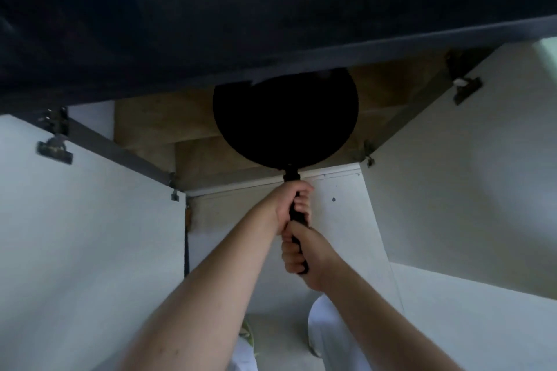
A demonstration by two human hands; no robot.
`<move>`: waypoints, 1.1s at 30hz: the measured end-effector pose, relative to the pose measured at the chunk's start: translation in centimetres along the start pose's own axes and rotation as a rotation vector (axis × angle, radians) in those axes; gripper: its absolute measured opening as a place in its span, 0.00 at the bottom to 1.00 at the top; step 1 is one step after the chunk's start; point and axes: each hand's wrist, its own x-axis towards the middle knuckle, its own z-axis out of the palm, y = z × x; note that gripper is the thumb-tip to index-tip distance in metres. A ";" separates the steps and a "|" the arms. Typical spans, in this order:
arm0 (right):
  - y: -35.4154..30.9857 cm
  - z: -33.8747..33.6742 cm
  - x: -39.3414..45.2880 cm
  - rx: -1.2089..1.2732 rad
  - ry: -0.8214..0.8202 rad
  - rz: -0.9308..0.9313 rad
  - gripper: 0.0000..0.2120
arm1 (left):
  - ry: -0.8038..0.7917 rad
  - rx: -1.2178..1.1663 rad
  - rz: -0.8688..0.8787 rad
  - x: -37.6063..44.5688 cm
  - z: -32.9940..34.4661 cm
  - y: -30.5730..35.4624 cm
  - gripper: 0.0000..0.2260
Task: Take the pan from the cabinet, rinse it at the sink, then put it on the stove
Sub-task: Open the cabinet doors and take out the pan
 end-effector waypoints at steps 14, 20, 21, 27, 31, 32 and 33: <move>8.6 5.4 -19.8 0.040 0.221 0.225 0.17 | -0.024 -0.155 -0.244 -18.0 1.4 -12.2 0.25; 12.7 8.5 -26.2 0.100 0.246 0.255 0.15 | -0.103 -0.173 -0.329 -23.3 0.2 -16.9 0.27; 13.2 9.1 -27.0 0.122 0.244 0.265 0.15 | -0.108 -0.191 -0.348 -24.3 0.1 -17.3 0.27; 14.4 10.5 -31.8 0.267 0.208 0.279 0.17 | -0.176 -0.204 -0.404 -29.1 1.0 -19.3 0.26; 14.0 9.7 -35.4 0.260 0.131 0.234 0.16 | -0.197 -0.189 -0.339 -31.8 3.6 -19.9 0.25; 13.9 9.5 -36.5 0.257 0.120 0.221 0.17 | -0.194 -0.179 -0.330 -32.5 4.4 -20.1 0.24; 13.8 9.2 -37.6 0.254 0.112 0.206 0.17 | -0.196 -0.170 -0.319 -33.2 5.3 -20.2 0.23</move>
